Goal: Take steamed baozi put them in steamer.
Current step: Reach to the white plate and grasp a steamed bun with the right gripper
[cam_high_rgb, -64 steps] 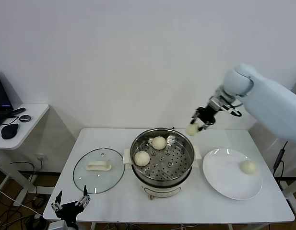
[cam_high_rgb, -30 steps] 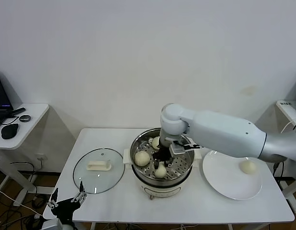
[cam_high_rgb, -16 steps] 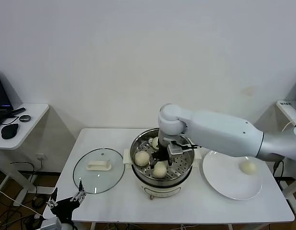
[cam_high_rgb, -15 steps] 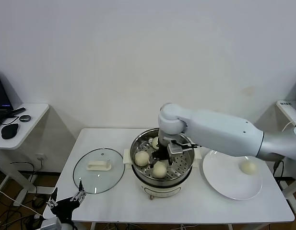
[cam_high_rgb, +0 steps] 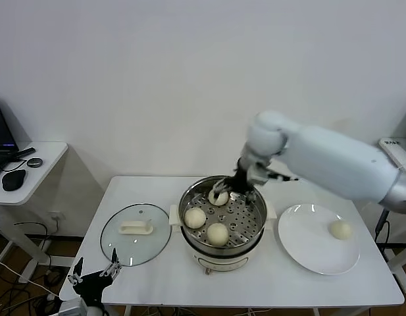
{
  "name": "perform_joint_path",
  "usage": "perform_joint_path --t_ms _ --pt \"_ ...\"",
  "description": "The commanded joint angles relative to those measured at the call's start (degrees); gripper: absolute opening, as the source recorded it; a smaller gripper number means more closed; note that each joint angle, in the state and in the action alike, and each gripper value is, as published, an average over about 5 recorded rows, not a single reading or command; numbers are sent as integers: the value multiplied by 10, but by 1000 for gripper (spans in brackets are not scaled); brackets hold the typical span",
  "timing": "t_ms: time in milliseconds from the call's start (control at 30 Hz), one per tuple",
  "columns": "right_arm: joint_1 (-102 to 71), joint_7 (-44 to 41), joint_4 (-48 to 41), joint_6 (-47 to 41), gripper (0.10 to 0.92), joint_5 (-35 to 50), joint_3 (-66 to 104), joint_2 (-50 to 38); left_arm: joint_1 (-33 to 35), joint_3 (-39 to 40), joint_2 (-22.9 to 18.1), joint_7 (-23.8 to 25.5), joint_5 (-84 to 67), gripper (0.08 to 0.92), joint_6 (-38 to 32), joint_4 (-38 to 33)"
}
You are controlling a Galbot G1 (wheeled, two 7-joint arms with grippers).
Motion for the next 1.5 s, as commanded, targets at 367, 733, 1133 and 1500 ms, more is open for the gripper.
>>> perform_joint_path --t_ms 367,733,1133,1500 --pt "-191 -9 -192 -248 823 -57 208 -241 18 0 6 7 2 823 5 -4" --pt "-340 -3 -260 -222 823 -208 324 -173 32 -9 7 8 4 823 7 -3" --pt "-333 29 -347 -187 823 -282 333 -90 31 -17 5 8 6 823 7 5" --pt "-335 52 -382 -178 823 -317 350 -69 22 -18 6 9 6 823 8 14"
